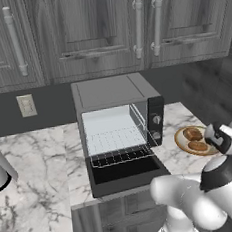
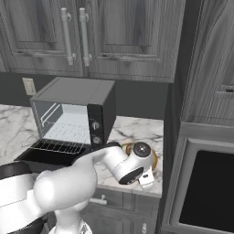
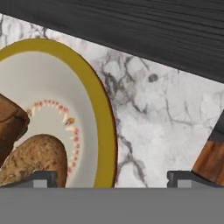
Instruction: Pick up the heated bread from the toaster oven and place it in the bowl. Then move the bread bowl to the dining counter.
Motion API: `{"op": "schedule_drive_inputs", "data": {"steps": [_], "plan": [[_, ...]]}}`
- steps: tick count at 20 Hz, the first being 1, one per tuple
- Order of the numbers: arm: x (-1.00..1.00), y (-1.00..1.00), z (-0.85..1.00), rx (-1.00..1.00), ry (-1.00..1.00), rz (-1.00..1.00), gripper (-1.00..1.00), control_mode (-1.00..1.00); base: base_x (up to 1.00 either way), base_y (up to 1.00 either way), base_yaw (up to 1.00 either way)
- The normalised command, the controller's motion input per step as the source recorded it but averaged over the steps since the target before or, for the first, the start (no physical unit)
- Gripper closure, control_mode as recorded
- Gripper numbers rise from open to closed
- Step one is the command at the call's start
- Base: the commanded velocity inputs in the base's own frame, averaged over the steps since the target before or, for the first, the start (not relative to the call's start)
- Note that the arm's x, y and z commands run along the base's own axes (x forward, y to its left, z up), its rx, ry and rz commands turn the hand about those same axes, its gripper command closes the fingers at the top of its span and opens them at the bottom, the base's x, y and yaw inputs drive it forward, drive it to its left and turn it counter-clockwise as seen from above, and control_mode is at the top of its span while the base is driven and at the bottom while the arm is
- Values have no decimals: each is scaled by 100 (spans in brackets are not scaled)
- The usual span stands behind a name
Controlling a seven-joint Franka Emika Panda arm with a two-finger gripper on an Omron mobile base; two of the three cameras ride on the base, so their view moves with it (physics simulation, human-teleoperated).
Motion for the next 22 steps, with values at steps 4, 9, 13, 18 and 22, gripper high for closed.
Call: {"op": "schedule_drive_inputs", "data": {"steps": [4, 9, 13, 18, 22], "plan": [[21, -22, -10, 2, 0, 0, -100, -100, 0, 0, 0], [31, -14, -27, 3, 0, 0, -100, -100, 0, 0, 0], [46, -5, -27, 1, 0, 0, -100, -100, 0, 0, 0], [24, 0, -13, 0, 0, 0, 100, -100, 0, 0, 0], [0, 0, 0, 0, 0, 0, 100, -100, 0, 0, 0]]}}
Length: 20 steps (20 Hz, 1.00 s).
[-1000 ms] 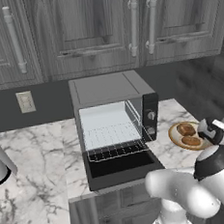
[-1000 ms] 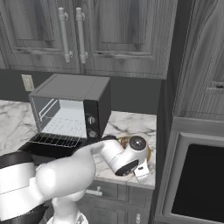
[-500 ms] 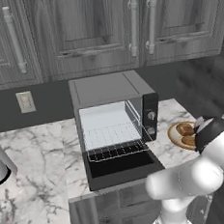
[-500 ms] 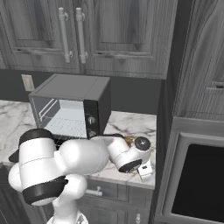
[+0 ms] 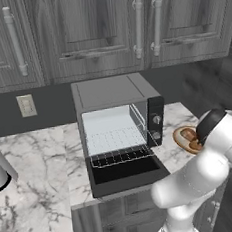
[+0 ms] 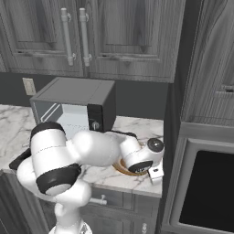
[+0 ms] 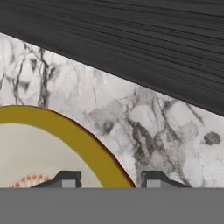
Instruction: Pick up the heated bread from the toaster oven and place it in the bowl. Then move the bread bowl to the dining counter.
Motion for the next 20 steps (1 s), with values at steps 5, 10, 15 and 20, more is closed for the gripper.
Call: {"op": "schedule_drive_inputs", "data": {"steps": [5, 10, 15, 20], "plan": [[-5, 4, 19, 0, -15, 0, 100, -100, 0, 0, 0], [-13, 20, 59, 0, -24, -7, 100, -100, 0, 0, 0], [-31, 40, 71, -1, -17, -14, 100, -100, 0, 0, 0], [-34, 56, 90, -3, -10, -18, 100, -100, 0, 0, 0]]}}
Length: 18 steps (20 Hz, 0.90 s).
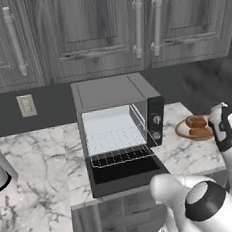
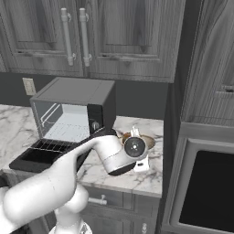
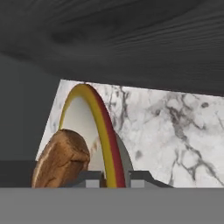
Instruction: Pick up the heated bread from the toaster oven and place it in the bowl. Then move the bread bowl to the dining counter.
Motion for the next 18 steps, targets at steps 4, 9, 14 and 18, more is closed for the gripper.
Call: {"op": "schedule_drive_inputs", "data": {"steps": [4, 9, 14, 18], "plan": [[-39, 46, 100, -1, 0, -18, 100, -100, 0, 0, 0], [-70, 27, 100, 0, -4, -9, 100, -100, 0, 0, 0], [-66, 8, 90, 0, -25, 0, 100, -100, 0, 0, 0], [-33, 5, 62, -1, -32, 0, 100, -100, 0, 0, 0]]}}
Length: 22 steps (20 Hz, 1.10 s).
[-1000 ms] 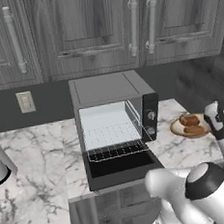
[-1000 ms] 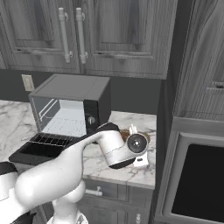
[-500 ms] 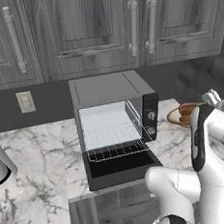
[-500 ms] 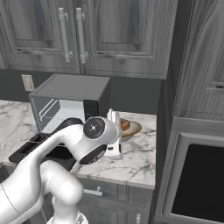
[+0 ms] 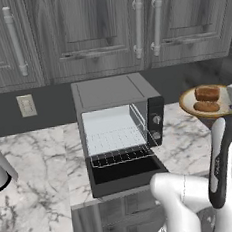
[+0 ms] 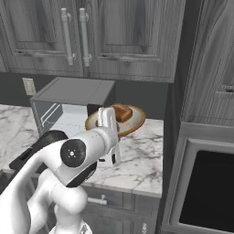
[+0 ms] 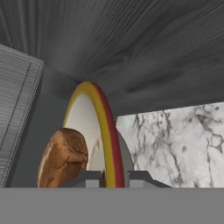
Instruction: Pick up the heated bread from the toaster oven and place it in the bowl. Then move the bread bowl to the dining counter.
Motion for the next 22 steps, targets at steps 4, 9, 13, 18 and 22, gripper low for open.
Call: {"op": "schedule_drive_inputs", "data": {"steps": [4, 9, 13, 18, 22], "plan": [[0, 0, 4, 0, -2, 0, 100, -100, 0, 0, 0], [-13, 0, 0, 0, 0, 0, 100, 100, -53, 0, 8], [0, 0, 0, 0, 0, 0, 100, 100, -100, 0, 53], [0, 0, 0, 0, 0, 0, 100, 100, -81, -8, 88], [0, 0, 0, 0, 0, 0, 100, 100, -56, -3, 99]]}}
